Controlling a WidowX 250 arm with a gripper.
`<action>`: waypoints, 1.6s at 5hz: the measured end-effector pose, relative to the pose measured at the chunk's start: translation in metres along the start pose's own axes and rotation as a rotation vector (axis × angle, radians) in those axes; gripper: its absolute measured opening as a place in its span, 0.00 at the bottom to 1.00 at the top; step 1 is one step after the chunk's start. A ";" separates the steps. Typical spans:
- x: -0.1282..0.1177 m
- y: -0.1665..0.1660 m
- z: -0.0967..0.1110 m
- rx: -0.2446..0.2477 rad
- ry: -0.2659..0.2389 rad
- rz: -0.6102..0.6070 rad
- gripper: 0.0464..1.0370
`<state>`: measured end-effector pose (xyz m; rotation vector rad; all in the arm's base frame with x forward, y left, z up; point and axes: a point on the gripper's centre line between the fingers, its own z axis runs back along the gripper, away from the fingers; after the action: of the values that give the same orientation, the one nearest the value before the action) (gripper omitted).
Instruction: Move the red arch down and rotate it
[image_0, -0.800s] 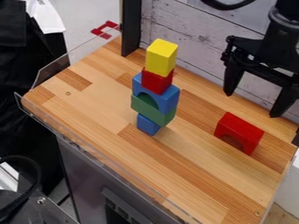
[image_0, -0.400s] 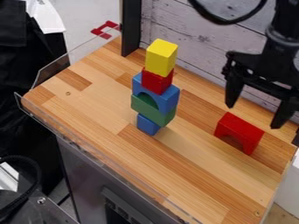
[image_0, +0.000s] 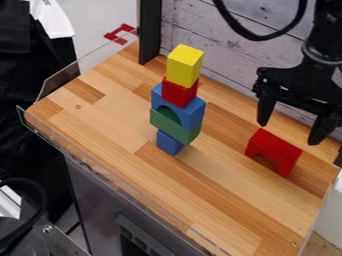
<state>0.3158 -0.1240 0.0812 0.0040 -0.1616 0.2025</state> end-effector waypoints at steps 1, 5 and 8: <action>0.008 -0.002 -0.011 0.017 0.034 0.145 0.96; 0.007 0.023 -0.006 0.070 0.077 1.123 0.96; 0.012 0.024 -0.010 0.087 0.044 1.379 0.96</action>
<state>0.3241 -0.0976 0.0728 -0.0266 -0.0875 1.5848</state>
